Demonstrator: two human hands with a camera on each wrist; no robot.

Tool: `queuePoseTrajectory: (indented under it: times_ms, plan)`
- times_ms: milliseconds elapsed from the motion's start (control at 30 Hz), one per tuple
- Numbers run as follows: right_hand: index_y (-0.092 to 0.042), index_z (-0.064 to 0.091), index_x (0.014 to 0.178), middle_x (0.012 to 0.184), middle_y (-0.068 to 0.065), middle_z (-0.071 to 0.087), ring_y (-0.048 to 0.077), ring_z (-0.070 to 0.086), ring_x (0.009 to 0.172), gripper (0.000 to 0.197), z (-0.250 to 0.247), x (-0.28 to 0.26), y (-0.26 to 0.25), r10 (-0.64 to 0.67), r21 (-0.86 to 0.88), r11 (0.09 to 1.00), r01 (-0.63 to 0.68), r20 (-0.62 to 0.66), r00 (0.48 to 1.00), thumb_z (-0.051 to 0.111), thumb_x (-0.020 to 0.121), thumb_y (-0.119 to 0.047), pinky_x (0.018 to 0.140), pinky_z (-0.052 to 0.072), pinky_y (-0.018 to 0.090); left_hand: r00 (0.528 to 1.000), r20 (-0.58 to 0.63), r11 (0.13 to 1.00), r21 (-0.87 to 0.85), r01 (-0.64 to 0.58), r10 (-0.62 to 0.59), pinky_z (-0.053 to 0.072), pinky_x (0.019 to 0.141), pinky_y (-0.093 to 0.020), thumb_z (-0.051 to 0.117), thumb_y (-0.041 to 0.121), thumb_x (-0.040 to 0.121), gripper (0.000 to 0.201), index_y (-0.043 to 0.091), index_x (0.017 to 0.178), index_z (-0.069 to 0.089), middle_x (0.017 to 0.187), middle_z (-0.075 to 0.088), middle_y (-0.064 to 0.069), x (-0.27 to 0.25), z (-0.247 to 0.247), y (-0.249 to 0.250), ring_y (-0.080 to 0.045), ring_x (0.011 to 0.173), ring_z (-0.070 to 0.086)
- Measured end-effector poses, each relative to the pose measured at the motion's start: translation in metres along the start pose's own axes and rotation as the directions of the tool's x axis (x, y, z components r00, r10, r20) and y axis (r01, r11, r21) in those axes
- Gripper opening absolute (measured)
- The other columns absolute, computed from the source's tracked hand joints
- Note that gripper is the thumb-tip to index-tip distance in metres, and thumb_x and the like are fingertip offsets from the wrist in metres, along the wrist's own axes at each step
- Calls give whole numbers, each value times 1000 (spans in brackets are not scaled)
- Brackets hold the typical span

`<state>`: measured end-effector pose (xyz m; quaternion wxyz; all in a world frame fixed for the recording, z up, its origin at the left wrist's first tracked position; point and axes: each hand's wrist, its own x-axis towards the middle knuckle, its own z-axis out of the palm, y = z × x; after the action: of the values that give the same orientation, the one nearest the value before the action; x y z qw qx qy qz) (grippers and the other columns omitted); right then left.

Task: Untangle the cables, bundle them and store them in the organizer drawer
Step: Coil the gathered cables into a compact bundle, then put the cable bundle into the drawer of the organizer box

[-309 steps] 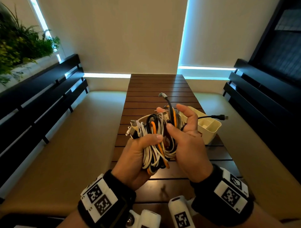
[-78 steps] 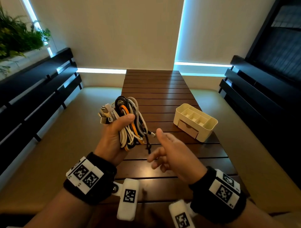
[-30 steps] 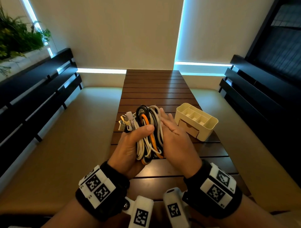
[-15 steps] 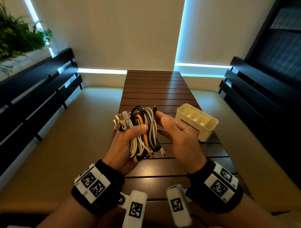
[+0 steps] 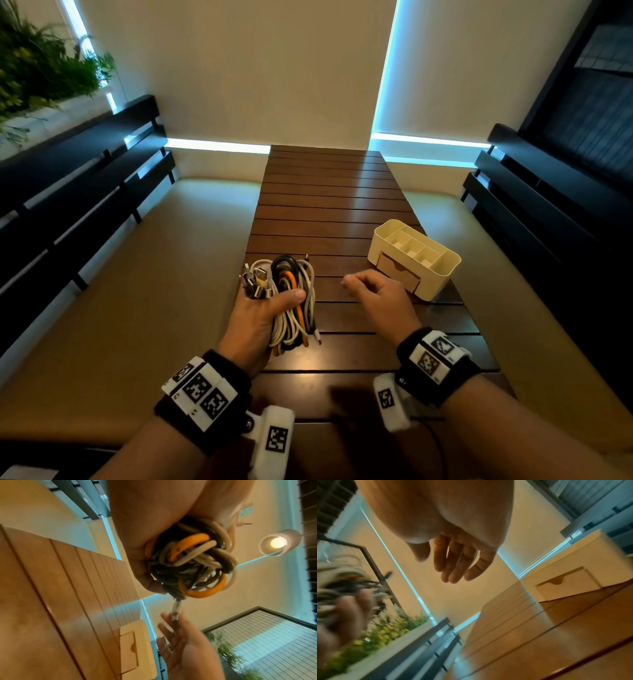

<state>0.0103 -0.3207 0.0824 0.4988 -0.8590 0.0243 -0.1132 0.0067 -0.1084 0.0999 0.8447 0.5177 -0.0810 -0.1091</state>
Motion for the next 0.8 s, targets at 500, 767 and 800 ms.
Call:
queuePoseTrajectory:
  times_ms: [500,767,800]
  plan:
    - [-14,39,143,157,7,27,33,27,141,53,-33,120,98,276,-794,549,-259,-120,954,54,92,-18,105,38,50,987,-150,998,-37,53,-59,59,68,-44,74,10,73,45,9,118,67,107,70,-19,25,-11,-8,-34,91,69]
    - [-7,47,131,139,16,44,40,47,122,40,-51,129,131,403,-802,482,-354,-156,902,55,94,-21,97,45,49,989,-126,996,-32,78,-81,59,67,-45,72,10,75,44,12,119,66,106,70,-19,27,-9,-14,-34,88,70]
    - [-7,48,129,137,15,44,40,47,121,37,-51,128,131,388,-805,481,-346,-159,908,54,94,-19,96,45,49,990,-120,997,-26,75,-78,59,67,-45,72,10,75,45,12,120,65,109,69,-21,28,-8,-13,-35,91,69]
